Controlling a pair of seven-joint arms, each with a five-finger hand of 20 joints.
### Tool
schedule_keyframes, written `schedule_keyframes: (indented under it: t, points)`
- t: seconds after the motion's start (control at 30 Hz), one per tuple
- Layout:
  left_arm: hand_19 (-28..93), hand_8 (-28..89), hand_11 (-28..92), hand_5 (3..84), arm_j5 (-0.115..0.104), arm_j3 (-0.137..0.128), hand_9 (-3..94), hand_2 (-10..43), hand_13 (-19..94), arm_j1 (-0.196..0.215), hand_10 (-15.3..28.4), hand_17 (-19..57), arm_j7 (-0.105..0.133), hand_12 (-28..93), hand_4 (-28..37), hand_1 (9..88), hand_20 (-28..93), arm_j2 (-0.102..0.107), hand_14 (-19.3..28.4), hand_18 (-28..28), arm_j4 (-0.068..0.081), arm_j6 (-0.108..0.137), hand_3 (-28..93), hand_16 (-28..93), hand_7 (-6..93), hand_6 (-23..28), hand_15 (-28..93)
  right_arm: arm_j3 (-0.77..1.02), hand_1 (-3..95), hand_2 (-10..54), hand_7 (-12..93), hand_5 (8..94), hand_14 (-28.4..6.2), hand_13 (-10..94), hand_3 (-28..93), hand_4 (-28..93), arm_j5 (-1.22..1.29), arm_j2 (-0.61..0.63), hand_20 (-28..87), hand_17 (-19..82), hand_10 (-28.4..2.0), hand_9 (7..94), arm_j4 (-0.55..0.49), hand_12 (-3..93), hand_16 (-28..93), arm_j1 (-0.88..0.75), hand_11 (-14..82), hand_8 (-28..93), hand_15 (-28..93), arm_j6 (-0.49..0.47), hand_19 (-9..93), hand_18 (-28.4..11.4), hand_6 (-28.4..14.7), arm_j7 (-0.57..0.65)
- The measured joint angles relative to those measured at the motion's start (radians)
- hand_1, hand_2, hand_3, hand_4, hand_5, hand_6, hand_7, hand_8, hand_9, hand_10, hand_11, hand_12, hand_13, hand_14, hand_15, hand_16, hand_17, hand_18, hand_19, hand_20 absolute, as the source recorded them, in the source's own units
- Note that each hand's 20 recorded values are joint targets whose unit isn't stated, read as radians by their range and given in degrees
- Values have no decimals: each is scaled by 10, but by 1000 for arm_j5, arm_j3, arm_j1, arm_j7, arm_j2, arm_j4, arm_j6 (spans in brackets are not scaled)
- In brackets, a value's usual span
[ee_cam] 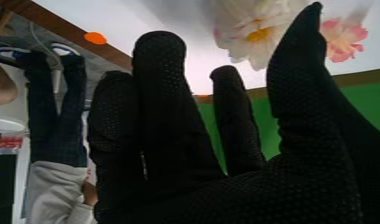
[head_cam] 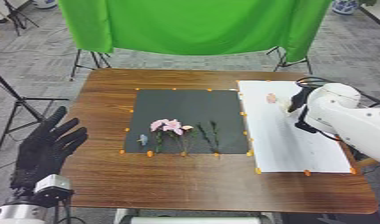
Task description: Arrange flowers
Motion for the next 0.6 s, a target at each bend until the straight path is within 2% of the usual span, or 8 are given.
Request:
schedule_keyframes:
  t: [0.27, 0.37, 0.6]
  points:
    - [583, -66, 234, 334, 4, 7, 271, 68, 198, -8, 188, -57, -3, 120, -182, 309, -80, -8, 278, 284, 4, -7, 633, -115, 66, 85, 546, -4, 361, -46, 143, 452, -121, 627, 783, -259, 0, -23, 177, 432, -177, 516, 22, 144, 85, 2, 123, -109, 712, -12, 932, -164, 7, -8]
    - [583, -66, 234, 334, -3, 14, 271, 68, 198, -8, 188, -57, 8, 120, -182, 309, -80, -8, 278, 284, 5, -6, 633, -115, 66, 85, 547, 13, 368, -47, 150, 470, -120, 631, 778, -259, 0, -38, 172, 431, -172, 524, 31, 144, 86, -11, 124, -113, 710, -28, 932, -164, 9, -8]
    - [583, -66, 233, 334, -22, 22, 271, 68, 198, -3, 188, -57, 33, 120, -183, 309, -78, 33, 278, 284, 7, -3, 633, -115, 66, 85, 547, 13, 409, -55, 169, 556, -100, 671, 777, -266, -9, -57, 161, 441, -152, 591, 35, 142, 90, -31, 141, -124, 690, -48, 932, -162, 16, -10]
